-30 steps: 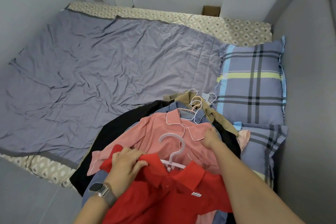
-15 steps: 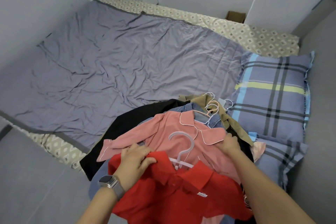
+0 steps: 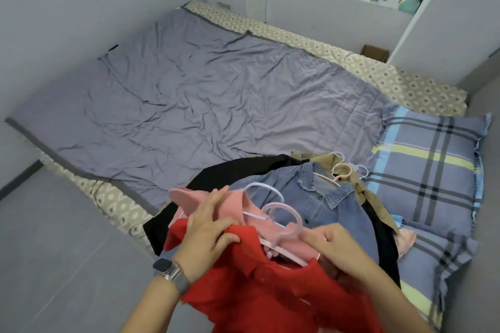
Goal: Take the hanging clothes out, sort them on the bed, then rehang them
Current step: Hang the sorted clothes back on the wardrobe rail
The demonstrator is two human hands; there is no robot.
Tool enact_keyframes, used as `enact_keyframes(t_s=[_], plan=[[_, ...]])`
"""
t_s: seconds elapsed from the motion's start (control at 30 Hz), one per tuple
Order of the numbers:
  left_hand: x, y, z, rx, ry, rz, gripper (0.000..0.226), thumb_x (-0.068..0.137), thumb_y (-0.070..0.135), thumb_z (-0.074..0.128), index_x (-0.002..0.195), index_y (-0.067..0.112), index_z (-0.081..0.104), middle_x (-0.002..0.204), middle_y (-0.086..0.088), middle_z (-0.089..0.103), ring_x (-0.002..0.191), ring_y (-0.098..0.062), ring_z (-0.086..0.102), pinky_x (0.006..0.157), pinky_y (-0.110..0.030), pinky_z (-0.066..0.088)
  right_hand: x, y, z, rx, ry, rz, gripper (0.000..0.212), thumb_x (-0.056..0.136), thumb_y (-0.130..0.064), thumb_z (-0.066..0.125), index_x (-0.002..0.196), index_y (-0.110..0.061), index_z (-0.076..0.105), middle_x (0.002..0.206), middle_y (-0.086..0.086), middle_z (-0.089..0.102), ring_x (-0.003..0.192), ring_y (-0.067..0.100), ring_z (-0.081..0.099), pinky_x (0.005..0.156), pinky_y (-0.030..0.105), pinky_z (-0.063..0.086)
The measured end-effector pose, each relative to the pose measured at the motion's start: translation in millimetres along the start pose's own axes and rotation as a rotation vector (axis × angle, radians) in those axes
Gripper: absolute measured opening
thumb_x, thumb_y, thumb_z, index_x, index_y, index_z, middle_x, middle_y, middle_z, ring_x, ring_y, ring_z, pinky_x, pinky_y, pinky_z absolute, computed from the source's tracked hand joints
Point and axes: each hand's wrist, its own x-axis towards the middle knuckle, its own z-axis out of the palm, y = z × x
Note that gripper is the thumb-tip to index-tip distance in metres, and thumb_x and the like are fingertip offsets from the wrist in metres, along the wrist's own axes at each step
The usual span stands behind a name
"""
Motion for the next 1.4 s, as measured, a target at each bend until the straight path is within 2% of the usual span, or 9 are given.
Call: enact_keyframes(t_s=[0.17,0.33,0.57,0.7,0.8,0.9,1.03,1.2,1.4], plan=[[-59.3,-20.5,-85.2,0.084,0.136,0.006,0.026,0.083,0.059,0.041,0.092,0.041,0.058,0.113,0.018,0.055,0.115,-0.004,0.038,0.086,-0.035,0.022,-37.6,-76.6,66.2,0.003,-0.249,-0.073,0.084,0.061,-0.071,0.068,0.073,0.011,0.057,0.048,-0.004,0.045,0.042,0.009,0.039,0.042,0.022,0.024],[-161.7,-78.7,-175.5,0.035,0.276,-0.163,0.021,0.077,0.051,0.047,0.094,0.042,0.055,0.104,0.021,0.054,0.104,-0.001,0.041,0.082,-0.028,0.019,-53.5,-173.0,174.5,-0.333,-0.47,-0.241,0.075,0.054,-0.064,0.079,0.114,-0.024,0.061,0.109,-0.003,0.067,0.102,0.011,0.062,0.093,0.043,0.048],[-351.2,-147.9,-307.1,0.189,0.599,-0.446,0.018,0.08,0.046,0.045,0.093,0.04,0.056,0.107,0.02,0.051,0.107,-0.002,0.041,0.085,-0.029,0.022,-89.0,-269.6,396.5,-0.342,-0.728,-0.481,0.054,0.075,-0.018,0.066,0.123,-0.041,0.058,0.117,-0.016,0.066,0.112,0.008,0.06,0.101,0.028,0.045],[-455.0,-150.4,-337.9,0.123,1.147,-0.868,0.018,0.079,0.033,0.064,0.096,0.035,0.059,0.11,0.011,0.048,0.107,-0.007,0.042,0.099,-0.028,0.03,-129.4,-293.0,522.6,-0.33,-0.856,-0.575,0.056,0.074,-0.019,0.061,0.122,-0.047,0.057,0.113,-0.014,0.069,0.107,0.006,0.063,0.101,0.03,0.046],[-512.7,-133.4,-324.9,-0.12,1.454,-1.156,0.009,0.085,0.019,0.064,0.081,0.025,0.058,0.081,0.012,0.061,0.082,-0.01,0.058,0.079,-0.033,0.048,-159.2,-297.7,599.5,-0.35,-0.935,-0.591,0.042,0.069,-0.02,0.062,0.107,-0.039,0.067,0.097,-0.001,0.073,0.082,0.006,0.063,0.082,0.03,0.052],[-548.1,-110.3,-307.9,-0.592,1.594,-1.181,0.014,0.091,0.014,0.055,0.078,0.016,0.059,0.06,0.011,0.064,0.061,-0.004,0.056,0.058,-0.02,0.046,-187.1,-298.1,660.7,-0.382,-1.043,-0.632,0.03,0.071,-0.011,0.07,0.087,-0.037,0.067,0.075,-0.015,0.072,0.066,-0.003,0.063,0.059,0.01,0.048],[-590.7,-100.8,-310.5,-0.785,1.875,-1.233,0.01,0.091,0.019,0.056,0.09,0.012,0.062,0.077,0.0,0.07,0.073,-0.004,0.064,0.07,-0.025,0.053,-218.9,-290.4,728.7,-0.433,-1.199,-0.67,0.034,0.066,-0.013,0.074,0.084,-0.038,0.061,0.069,-0.014,0.07,0.059,-0.009,0.062,0.052,0.006,0.043],[-629.8,-112.2,-321.1,-0.592,2.068,-1.387,0.012,0.087,0.02,0.063,0.086,0.009,0.067,0.078,-0.004,0.071,0.076,-0.01,0.064,0.081,-0.033,0.051,-245.5,-279.6,804.7,-0.513,-1.392,-0.752,0.045,0.069,-0.005,0.07,0.092,-0.042,0.059,0.08,-0.017,0.069,0.069,0.0,0.065,0.058,0.011,0.047],[-679.4,-120.5,-340.1,-0.468,2.217,-1.497,0.023,0.089,0.016,0.058,0.071,0.001,0.058,0.062,0.001,0.055,0.061,-0.006,0.049,0.06,-0.018,0.04,-280.1,-273.8,874.9,-0.58,-1.668,-0.802,0.047,0.065,-0.013,0.075,0.102,-0.038,0.059,0.088,-0.01,0.07,0.078,-0.001,0.065,0.062,0.011,0.048]])
